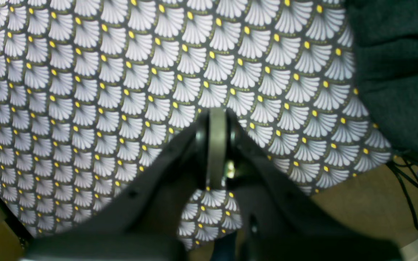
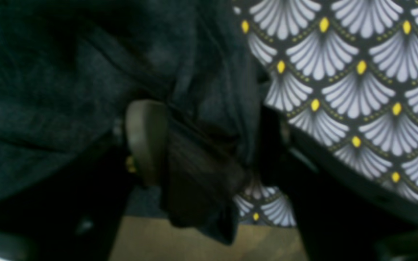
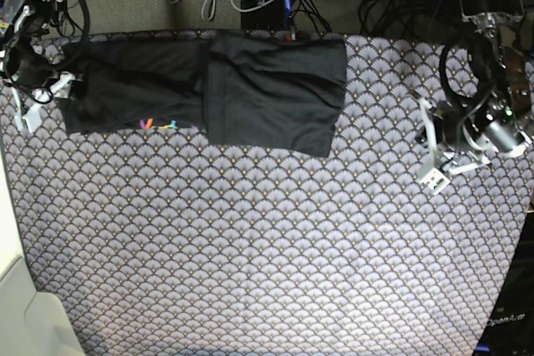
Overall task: Fold the T-shirt properly
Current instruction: 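Release the shirt end with the right gripper and raise it, then grasp the printed end of the shirt with the right gripper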
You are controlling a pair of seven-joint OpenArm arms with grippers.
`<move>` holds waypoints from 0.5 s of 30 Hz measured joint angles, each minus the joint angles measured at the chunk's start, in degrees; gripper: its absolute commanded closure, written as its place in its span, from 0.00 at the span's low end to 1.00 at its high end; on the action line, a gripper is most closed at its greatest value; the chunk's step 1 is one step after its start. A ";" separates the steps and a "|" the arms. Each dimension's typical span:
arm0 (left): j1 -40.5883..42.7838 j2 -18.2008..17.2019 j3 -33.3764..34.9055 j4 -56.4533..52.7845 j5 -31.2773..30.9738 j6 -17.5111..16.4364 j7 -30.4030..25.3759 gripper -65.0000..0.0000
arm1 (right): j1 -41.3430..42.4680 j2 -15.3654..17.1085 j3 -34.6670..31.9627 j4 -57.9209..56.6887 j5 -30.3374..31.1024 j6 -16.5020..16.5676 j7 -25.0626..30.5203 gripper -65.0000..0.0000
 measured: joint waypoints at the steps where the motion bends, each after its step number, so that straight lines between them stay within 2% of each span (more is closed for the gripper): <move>1: 0.00 0.00 0.00 0.00 0.00 0.00 0.00 0.99 | 0.00 -0.04 -0.07 0.00 0.13 0.00 -0.04 0.61; 7: -0.02 0.00 0.00 0.00 0.00 0.00 0.00 0.99 | -0.31 -0.74 -0.37 -0.28 2.14 -0.02 -0.61 0.99; 11: -0.02 0.00 0.00 0.00 0.15 0.00 -0.02 0.99 | -0.33 -0.70 -0.61 1.03 1.90 0.02 -1.44 1.00; 15: -0.17 0.00 0.02 0.00 0.13 0.00 0.00 0.99 | -2.43 -1.64 -1.11 8.96 -0.90 0.07 -4.37 1.00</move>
